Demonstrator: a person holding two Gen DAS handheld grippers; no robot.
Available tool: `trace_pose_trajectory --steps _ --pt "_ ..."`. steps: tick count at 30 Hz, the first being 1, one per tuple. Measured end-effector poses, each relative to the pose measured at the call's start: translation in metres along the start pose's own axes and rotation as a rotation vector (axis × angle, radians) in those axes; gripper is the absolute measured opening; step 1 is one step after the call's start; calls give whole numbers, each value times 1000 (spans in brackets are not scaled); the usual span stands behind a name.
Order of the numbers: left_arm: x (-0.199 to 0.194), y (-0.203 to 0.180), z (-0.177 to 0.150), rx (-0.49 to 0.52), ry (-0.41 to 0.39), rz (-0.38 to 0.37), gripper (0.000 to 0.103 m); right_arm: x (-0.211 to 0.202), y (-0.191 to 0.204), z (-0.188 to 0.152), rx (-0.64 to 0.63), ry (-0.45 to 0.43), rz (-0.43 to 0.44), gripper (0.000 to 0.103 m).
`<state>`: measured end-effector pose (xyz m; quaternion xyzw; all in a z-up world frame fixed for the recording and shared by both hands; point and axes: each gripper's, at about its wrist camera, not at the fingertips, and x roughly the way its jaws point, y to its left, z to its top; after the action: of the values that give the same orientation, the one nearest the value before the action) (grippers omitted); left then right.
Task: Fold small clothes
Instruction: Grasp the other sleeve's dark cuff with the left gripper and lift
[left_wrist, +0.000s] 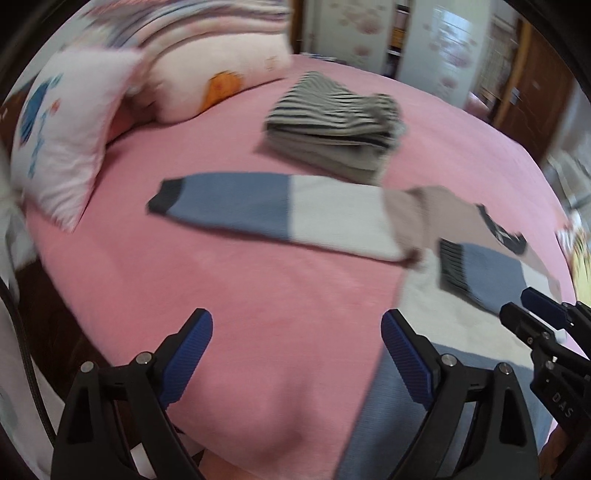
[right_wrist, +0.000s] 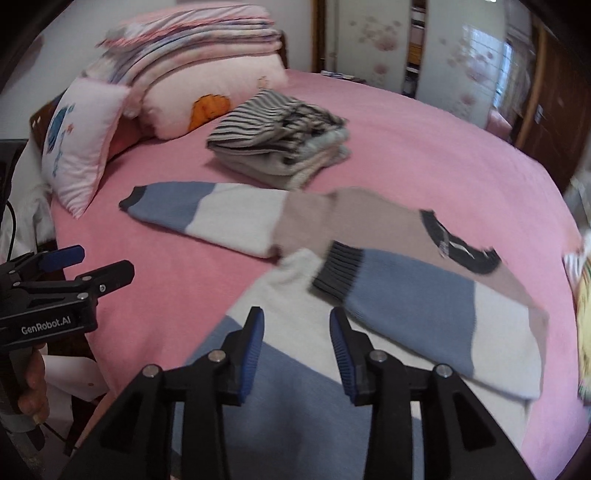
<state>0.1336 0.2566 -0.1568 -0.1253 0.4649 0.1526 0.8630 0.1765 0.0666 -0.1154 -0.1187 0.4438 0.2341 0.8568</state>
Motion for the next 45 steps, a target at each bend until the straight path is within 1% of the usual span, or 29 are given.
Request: trace_pose_trajectory --steps 2,5,10,12,16,17,19,22,24,27,29,31,32,37,39,40,41,42,45 --pt "8 22 1 -50 8 26 92 5 23 14 -49 -16 10 38" --pt "21 52 2 -120 25 60 92 14 50 31 -96 -42 21 44" --pt "36 95 8 -221 13 78 92 32 86 44 -157 -47 38 45" --pt "44 109 13 -263 13 72 92 40 96 47 -178 -44 47 45" --pt "66 132 27 -349 16 16 92 57 108 50 -195 -29 45 45" --pt "75 138 33 -380 28 -3 92 60 109 52 -192 -28 49 45" --pt "88 146 41 -426 36 -38 91 68 110 57 -186 -37 34 45" --pt "107 154 52 -476 48 -63 90 80 110 67 -180 -51 9 45" --pt "123 160 58 -529 56 -99 87 93 109 76 -162 -50 4 45" --pt "148 172 63 -620 84 -194 80 108 106 88 -128 -39 21 44" --pt "166 179 64 -682 106 -242 74 116 106 91 -114 -33 28 44" --pt "175 182 64 -714 99 -257 74 122 106 93 -102 -28 38 44" --pt "179 182 66 -725 82 -263 74 124 106 93 -99 -27 44 44" --pt "194 180 74 -753 42 -271 73 129 102 84 -93 -15 57 44" --pt "198 177 80 -742 27 -258 43 131 98 81 -87 -5 61 44" --pt "202 173 84 -721 42 -247 13 131 94 78 -81 0 61 44" --pt "207 173 88 -706 70 -233 10 131 92 76 -77 2 61 44" --pt "209 173 88 -712 77 -229 10 131 88 75 -71 3 61 44" --pt "201 171 91 -703 39 -217 7 126 77 69 -45 3 62 44"
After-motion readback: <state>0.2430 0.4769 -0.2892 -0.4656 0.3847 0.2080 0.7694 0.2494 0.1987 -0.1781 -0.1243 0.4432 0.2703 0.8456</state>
